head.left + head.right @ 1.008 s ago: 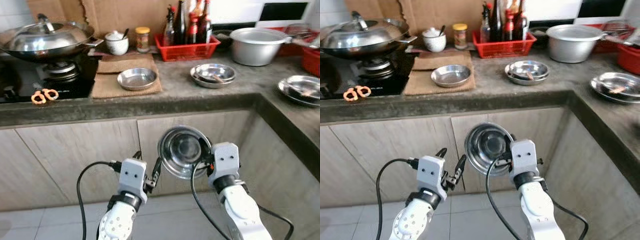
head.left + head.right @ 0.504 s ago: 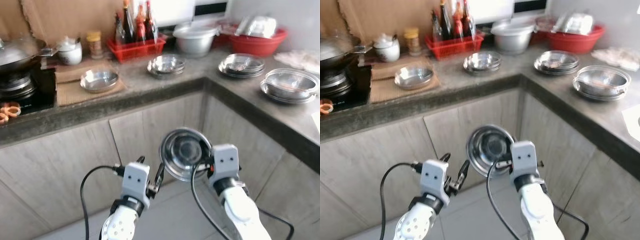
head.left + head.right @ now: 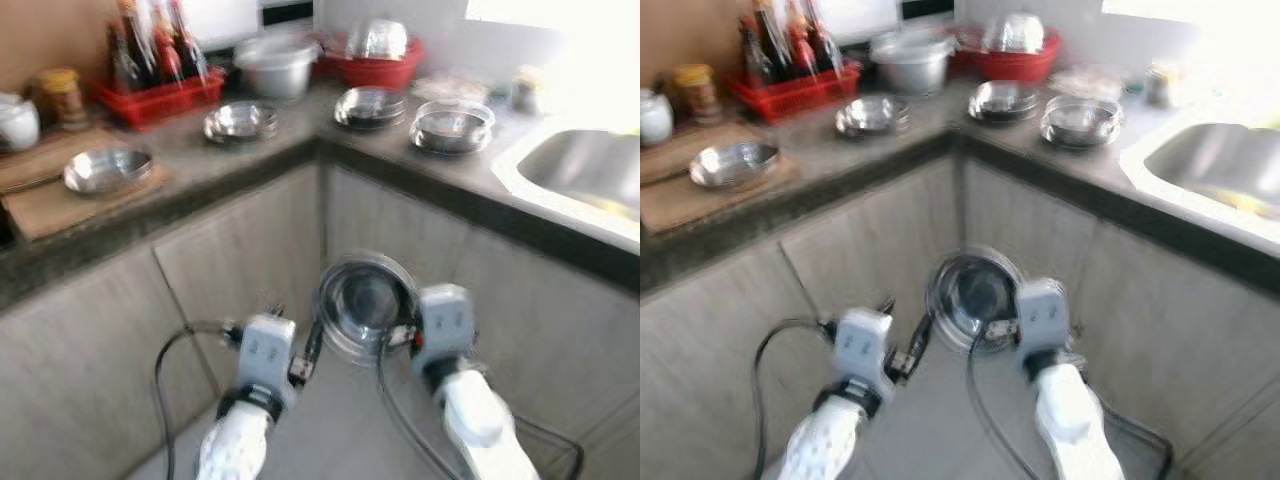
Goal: Kitchen organization
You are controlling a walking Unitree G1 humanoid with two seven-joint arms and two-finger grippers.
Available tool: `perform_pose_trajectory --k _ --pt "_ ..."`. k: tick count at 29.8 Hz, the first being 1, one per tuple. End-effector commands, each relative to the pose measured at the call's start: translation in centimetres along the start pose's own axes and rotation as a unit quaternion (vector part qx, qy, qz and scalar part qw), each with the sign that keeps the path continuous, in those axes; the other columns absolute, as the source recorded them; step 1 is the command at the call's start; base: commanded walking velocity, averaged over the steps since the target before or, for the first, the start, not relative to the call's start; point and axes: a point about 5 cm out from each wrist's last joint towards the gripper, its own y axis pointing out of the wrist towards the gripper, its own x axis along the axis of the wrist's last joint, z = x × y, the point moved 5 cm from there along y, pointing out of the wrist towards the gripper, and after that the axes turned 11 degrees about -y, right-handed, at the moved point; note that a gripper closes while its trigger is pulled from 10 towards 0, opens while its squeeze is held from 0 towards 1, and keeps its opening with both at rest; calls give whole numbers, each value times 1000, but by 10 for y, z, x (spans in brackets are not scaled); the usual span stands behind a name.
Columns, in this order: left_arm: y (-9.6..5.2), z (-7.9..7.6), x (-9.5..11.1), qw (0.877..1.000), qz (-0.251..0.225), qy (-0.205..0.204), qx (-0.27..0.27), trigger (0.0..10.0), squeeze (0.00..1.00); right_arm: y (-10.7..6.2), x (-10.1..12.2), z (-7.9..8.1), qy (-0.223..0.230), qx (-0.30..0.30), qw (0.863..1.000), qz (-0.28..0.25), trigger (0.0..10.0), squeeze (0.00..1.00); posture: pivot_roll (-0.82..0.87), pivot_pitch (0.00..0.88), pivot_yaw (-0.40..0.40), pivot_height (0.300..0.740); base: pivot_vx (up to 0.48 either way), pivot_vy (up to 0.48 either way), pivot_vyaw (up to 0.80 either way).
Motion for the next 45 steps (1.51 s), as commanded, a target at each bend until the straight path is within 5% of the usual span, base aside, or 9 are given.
perform_pose_trajectory --k 1,17,26,45 --pt "-1 5 1 1000 0 3 5 10000 0 1 11 6 8 6 1000 -17 10000 0 38 42 12 740 -240 394 -800" --pt "-2 5 0 1000 4 5 5 10000 0 0 10 5 6 0 1000 -13 10000 0 36 47 15 740 -152 392 -800" --pt "-1 2 -1 1000 10 11 -3 10000 0 1 11 5 0 -1 1000 -16 10000 0 37 47 12 740 0 0 -622" --pt "-1 -1 -5 1000 17 13 -14 10000 0 2 11 5 0 -4 1000 -14 10000 0 34 36 11 740 235 -393 0"
